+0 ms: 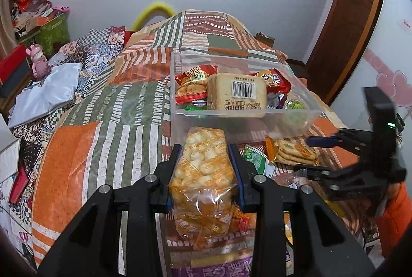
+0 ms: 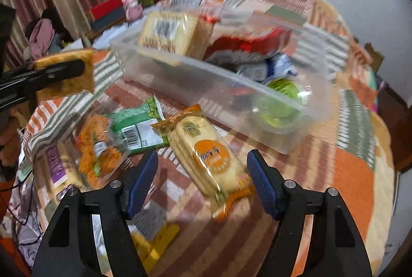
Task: Organize snacks
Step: 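Drop the cracker bag into the box with the left tool while the right tool drops the biscuit roll in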
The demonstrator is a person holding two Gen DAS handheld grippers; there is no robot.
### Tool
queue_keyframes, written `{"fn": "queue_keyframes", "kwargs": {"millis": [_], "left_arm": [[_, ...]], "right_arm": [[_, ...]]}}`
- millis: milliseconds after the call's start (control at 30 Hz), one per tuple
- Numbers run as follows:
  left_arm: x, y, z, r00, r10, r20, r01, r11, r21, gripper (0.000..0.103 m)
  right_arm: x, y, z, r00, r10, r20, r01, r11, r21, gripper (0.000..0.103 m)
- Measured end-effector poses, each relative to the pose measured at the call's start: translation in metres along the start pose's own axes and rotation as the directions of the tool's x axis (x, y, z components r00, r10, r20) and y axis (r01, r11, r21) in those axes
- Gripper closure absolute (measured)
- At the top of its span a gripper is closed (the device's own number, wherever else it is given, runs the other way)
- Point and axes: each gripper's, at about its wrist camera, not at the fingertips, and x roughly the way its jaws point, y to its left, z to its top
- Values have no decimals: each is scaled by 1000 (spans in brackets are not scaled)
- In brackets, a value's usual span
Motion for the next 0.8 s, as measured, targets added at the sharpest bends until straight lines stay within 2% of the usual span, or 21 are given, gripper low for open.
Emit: {"fn": "queue_keyframes", "kwargs": {"millis": [100,167,200,267,300,333,600,800], "left_arm": [[0,-1,-1,1000,-3,-3,3,1000,3,68],[-1,-1,-3,1000,-4,-3,4,1000,5,68],[-1,-2,-3,1000,-5,-3,5,1000,5,68],[-1,-1,-3,1000,-7,0,7,1000,1,68],[-1,0,-3,1000,-6,0,6,1000,-3,68],[-1,1,-3,1000,-6,-1,6,1000,-7,68],[-2,3,11,1000,0,11,1,1000,-29,68],[-3,-1,37,998,4,57,-3,1000,-30,68]], "right_arm": [[16,-1,5,1000,-7,-30,7,1000,-16,35],[22,-3,4,999,-12,-45,12,1000,-6,44],[22,-4,3,999,-21,-42,21,1000,8,45],[16,-5,0,1000,-8,-27,10,999,41,55],[11,-6,-2,1000,-1,-16,2,999,51,56],[7,-4,-4,1000,-2,-8,2,998,55,63],[-37,5,-13,993,-22,118,14,997,73,64],[-70,-3,6,973,-11,231,-15,994,109,64]]}}
